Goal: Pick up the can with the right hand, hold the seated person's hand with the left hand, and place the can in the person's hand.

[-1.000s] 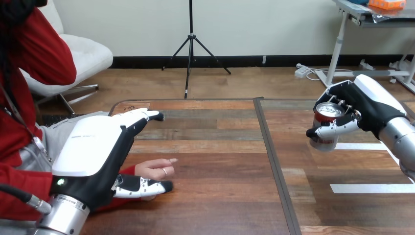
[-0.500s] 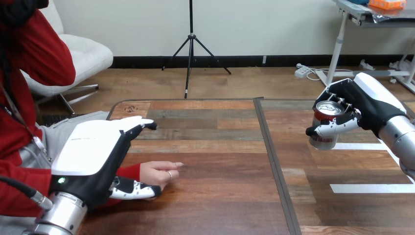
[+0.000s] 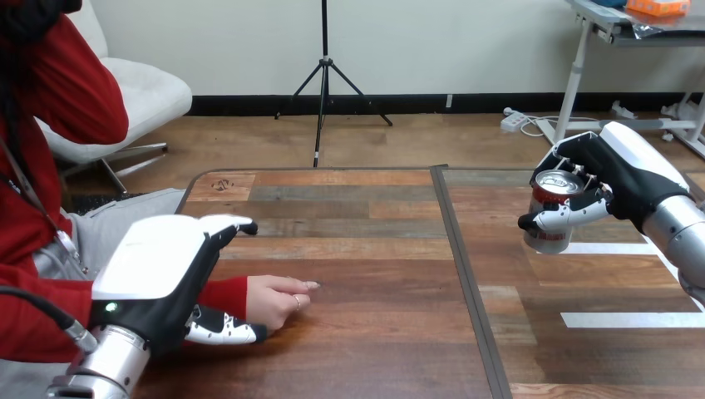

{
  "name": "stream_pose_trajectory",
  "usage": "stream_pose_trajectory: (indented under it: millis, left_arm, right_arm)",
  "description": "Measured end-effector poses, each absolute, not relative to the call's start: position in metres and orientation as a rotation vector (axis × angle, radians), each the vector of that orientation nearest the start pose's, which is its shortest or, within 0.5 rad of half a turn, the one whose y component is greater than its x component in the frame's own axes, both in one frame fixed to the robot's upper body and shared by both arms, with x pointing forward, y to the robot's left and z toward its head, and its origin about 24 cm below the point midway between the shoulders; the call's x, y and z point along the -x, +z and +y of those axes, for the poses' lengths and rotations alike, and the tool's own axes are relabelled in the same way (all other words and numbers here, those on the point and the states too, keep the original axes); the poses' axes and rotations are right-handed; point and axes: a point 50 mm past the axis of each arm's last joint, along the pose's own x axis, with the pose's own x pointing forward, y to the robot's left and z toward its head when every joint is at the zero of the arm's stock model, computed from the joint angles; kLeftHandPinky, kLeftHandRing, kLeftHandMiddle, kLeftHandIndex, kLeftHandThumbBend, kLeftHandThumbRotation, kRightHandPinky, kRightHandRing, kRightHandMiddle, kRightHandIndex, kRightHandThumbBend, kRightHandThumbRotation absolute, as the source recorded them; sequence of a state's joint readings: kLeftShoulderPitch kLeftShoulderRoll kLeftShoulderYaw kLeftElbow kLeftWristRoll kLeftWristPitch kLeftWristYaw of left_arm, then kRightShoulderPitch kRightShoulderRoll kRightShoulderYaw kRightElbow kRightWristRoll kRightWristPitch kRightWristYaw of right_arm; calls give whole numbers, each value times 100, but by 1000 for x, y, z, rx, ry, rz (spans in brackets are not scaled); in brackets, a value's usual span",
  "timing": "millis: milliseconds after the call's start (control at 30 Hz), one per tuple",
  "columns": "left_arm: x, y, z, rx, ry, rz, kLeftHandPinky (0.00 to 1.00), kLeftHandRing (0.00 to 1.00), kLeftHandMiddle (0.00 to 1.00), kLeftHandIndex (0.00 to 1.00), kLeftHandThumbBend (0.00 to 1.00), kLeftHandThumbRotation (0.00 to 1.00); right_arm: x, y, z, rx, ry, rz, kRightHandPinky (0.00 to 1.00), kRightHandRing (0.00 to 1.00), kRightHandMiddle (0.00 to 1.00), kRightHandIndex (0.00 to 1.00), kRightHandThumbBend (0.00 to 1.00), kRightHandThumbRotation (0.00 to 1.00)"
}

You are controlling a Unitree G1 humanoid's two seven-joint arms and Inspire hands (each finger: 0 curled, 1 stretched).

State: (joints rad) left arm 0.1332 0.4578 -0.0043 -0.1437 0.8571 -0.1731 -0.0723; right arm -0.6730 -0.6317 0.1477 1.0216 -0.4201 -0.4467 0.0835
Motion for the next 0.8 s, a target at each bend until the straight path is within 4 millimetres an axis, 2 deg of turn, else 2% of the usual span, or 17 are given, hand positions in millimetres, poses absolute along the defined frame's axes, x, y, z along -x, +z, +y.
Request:
stream_pose_trajectory:
  millis: [800]
  left_arm:
    - [-242,40,221,-1356,-252,15,74,81,82,79,100,22]
  right_arm:
    - [-350,91,-278,1007,153,21,34,37,44,49,72,0]
